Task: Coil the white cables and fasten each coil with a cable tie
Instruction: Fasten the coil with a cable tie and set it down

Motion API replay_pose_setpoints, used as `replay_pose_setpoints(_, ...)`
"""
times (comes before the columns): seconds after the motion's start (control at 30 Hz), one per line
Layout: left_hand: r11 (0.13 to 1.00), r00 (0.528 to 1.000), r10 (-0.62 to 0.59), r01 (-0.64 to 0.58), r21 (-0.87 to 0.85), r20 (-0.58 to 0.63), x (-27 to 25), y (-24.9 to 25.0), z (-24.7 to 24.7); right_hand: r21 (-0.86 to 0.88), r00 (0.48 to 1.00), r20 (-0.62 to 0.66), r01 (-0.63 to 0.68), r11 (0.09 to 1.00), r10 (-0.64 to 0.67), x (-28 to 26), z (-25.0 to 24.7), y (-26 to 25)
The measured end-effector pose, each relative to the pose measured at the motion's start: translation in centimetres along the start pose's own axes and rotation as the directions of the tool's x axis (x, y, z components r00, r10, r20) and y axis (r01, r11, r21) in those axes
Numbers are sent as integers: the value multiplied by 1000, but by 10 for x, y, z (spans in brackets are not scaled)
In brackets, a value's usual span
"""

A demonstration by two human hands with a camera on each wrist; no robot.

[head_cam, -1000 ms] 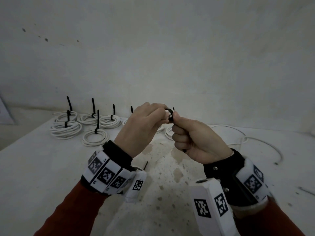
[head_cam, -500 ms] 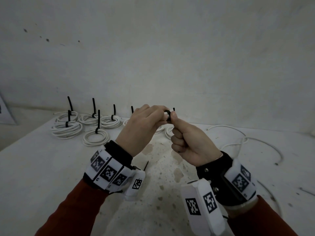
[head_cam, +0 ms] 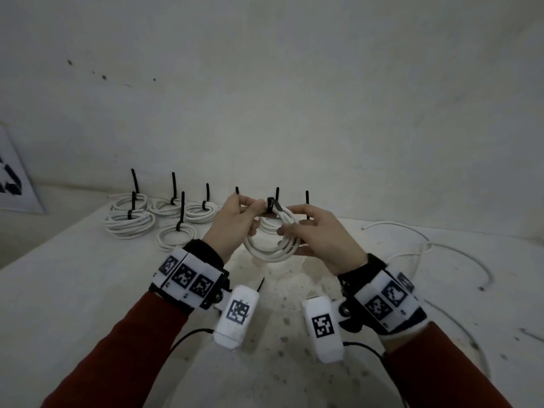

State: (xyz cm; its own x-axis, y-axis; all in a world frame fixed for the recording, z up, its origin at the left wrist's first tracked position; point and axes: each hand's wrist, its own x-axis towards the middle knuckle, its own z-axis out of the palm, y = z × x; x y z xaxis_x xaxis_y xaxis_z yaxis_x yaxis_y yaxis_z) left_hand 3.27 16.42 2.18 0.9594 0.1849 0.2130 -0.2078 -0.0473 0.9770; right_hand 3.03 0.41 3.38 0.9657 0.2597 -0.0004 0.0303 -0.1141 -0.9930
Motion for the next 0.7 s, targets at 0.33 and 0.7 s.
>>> replay_pose_setpoints(0.33,826,864,-503,474,304,20,43,-45,-68,-16,962,-13,-272,962,271,96,65,54)
replay_pose_setpoints(0.7,512,919,-382,296,806,-95,70,-72,-89,-301,931,86,-315,900,354,126,92,56)
